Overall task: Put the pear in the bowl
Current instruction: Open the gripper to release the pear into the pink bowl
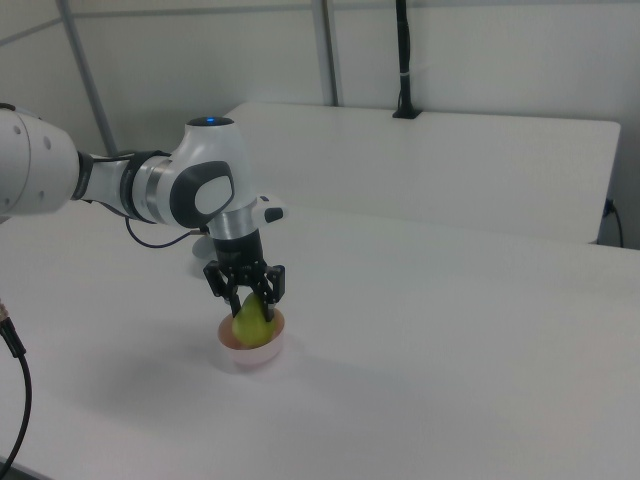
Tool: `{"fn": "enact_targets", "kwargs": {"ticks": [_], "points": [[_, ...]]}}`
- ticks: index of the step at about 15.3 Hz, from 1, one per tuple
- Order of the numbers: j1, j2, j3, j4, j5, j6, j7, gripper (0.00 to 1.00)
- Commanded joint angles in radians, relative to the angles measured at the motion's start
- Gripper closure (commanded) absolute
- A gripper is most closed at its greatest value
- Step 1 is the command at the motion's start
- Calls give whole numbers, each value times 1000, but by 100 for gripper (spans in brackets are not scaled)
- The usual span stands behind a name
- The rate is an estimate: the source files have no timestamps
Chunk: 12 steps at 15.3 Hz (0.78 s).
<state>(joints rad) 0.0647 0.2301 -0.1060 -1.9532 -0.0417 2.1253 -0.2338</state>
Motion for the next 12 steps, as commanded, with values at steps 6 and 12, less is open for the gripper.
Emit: {"fn": "enact_targets", "kwargs": {"ticks": [6, 12], "points": [[4, -11, -9, -23, -20, 22, 18, 4], [0, -31, -9, -13, -20, 7, 22, 0]]}}
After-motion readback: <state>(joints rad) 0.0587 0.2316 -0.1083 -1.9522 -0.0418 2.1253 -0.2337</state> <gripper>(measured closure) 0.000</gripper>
